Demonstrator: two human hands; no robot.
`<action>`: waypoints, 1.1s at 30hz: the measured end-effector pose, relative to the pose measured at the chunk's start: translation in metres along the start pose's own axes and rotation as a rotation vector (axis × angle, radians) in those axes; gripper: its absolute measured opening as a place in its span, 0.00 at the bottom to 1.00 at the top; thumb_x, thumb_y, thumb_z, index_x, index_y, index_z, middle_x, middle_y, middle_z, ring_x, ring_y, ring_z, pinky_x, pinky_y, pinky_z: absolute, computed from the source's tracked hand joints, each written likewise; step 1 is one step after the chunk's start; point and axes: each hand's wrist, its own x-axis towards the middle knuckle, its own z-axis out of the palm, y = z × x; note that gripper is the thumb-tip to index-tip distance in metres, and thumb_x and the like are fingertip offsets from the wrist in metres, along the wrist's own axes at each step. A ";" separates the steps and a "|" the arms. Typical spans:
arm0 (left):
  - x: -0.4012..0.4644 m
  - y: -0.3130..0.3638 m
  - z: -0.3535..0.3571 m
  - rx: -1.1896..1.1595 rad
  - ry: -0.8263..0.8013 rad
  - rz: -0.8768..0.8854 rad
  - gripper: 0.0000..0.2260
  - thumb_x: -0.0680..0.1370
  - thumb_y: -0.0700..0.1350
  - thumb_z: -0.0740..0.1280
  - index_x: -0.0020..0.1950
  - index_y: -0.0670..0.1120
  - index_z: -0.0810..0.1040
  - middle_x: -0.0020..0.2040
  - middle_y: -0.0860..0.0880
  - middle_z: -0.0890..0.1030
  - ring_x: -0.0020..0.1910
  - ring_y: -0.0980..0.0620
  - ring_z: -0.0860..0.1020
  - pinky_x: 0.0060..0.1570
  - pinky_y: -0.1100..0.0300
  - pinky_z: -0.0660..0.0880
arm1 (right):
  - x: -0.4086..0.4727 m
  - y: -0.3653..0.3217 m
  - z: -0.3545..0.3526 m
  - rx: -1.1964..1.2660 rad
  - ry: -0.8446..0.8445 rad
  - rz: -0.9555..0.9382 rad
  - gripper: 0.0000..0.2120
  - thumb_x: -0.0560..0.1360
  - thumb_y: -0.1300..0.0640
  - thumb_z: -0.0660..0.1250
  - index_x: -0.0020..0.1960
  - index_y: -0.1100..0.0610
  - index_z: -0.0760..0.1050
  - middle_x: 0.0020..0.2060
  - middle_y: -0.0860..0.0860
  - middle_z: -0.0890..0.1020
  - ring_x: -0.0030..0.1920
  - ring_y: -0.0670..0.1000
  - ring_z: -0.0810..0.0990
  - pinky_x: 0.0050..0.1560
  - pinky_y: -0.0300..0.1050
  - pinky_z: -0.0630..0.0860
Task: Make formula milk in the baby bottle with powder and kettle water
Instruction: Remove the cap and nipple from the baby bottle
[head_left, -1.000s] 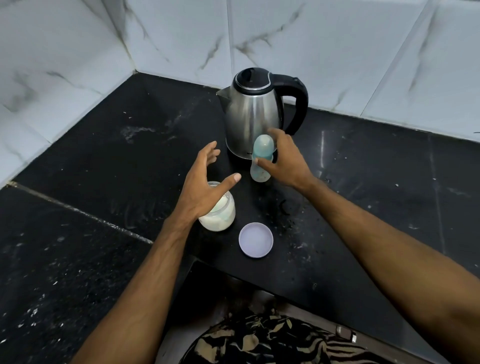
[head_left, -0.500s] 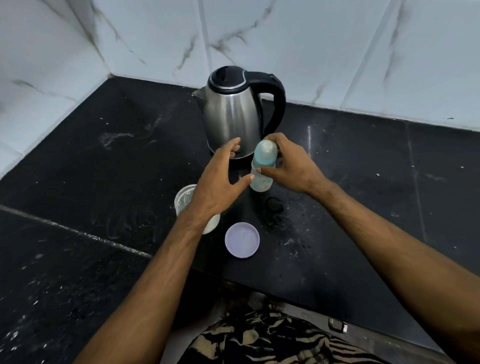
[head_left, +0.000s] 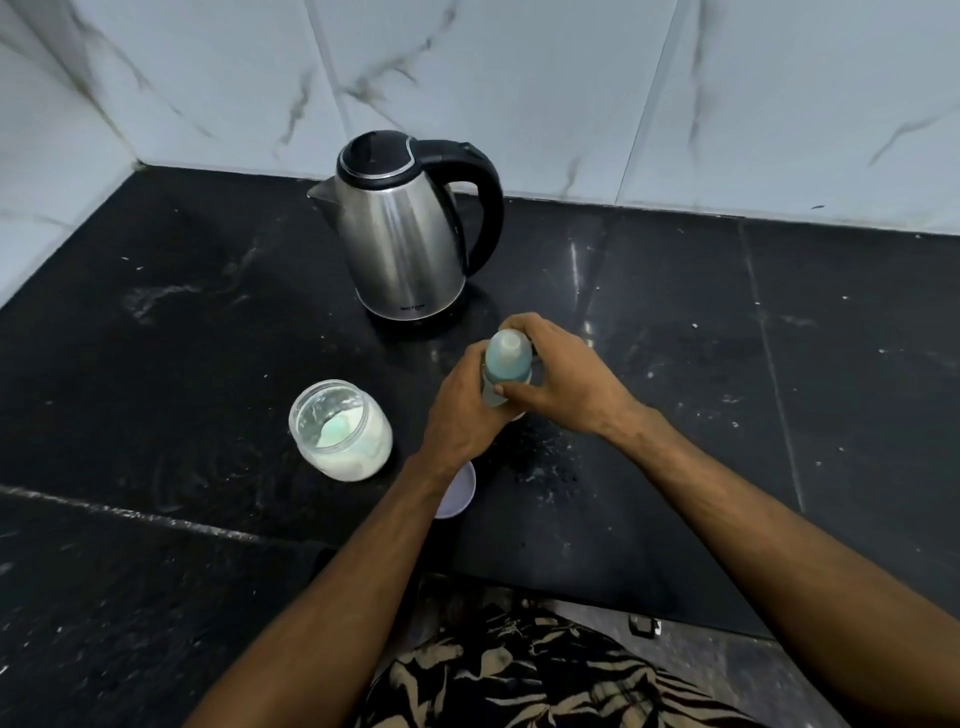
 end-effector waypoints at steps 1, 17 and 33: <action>0.001 -0.001 0.002 0.012 0.008 0.008 0.30 0.68 0.47 0.79 0.67 0.53 0.71 0.58 0.57 0.79 0.56 0.56 0.79 0.57 0.51 0.79 | 0.000 0.001 0.001 0.002 -0.002 0.002 0.27 0.70 0.52 0.76 0.65 0.52 0.69 0.59 0.48 0.78 0.56 0.49 0.78 0.58 0.52 0.77; 0.008 -0.007 0.002 0.020 -0.058 -0.004 0.26 0.69 0.51 0.78 0.64 0.55 0.74 0.52 0.62 0.81 0.52 0.67 0.79 0.53 0.68 0.76 | 0.012 -0.002 -0.020 0.321 0.280 -0.143 0.26 0.72 0.49 0.76 0.65 0.56 0.72 0.55 0.41 0.78 0.55 0.43 0.80 0.54 0.37 0.79; 0.007 -0.017 0.004 0.062 -0.038 0.025 0.30 0.69 0.52 0.78 0.68 0.55 0.71 0.54 0.68 0.76 0.54 0.68 0.76 0.58 0.66 0.73 | 0.001 0.141 -0.024 0.029 0.337 0.331 0.23 0.71 0.51 0.76 0.60 0.53 0.70 0.54 0.50 0.74 0.51 0.49 0.75 0.53 0.44 0.74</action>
